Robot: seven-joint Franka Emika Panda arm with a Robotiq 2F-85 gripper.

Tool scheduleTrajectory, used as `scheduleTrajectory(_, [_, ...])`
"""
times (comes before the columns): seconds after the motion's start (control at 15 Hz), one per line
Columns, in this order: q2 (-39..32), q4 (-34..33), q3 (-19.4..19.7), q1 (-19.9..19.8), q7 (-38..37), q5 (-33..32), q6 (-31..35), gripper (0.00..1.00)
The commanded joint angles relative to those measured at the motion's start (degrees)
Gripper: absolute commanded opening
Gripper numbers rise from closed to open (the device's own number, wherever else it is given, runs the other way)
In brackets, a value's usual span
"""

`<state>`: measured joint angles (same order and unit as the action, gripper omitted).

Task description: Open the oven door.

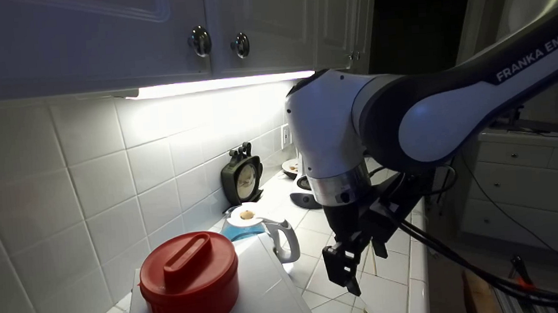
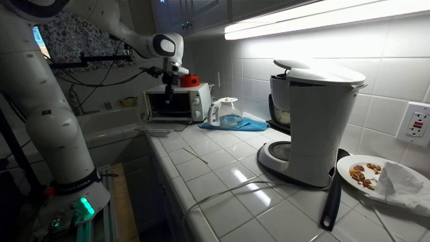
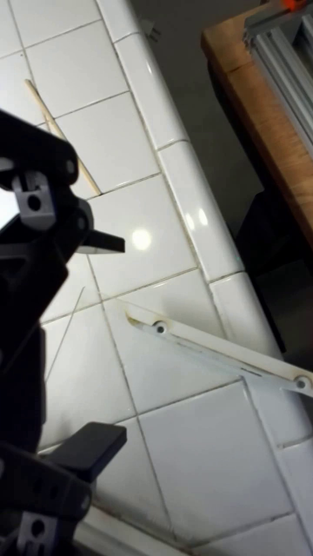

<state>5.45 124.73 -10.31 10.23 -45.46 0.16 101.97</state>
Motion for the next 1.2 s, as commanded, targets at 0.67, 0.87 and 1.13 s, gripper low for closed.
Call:
scheduleTrajectory(0.67, [13.13, 6.90, 0.59, -1.37, 18.21, 3.38, 12.50, 1.00])
scheduleTrajectory(0.87, [14.32, 6.59, 0.57, -1.40, 20.98, 4.58, 11.33, 1.00])
scheduleTrajectory(1.13, [15.80, 6.14, 0.46, -1.71, 22.33, 4.98, 9.02, 1.00])
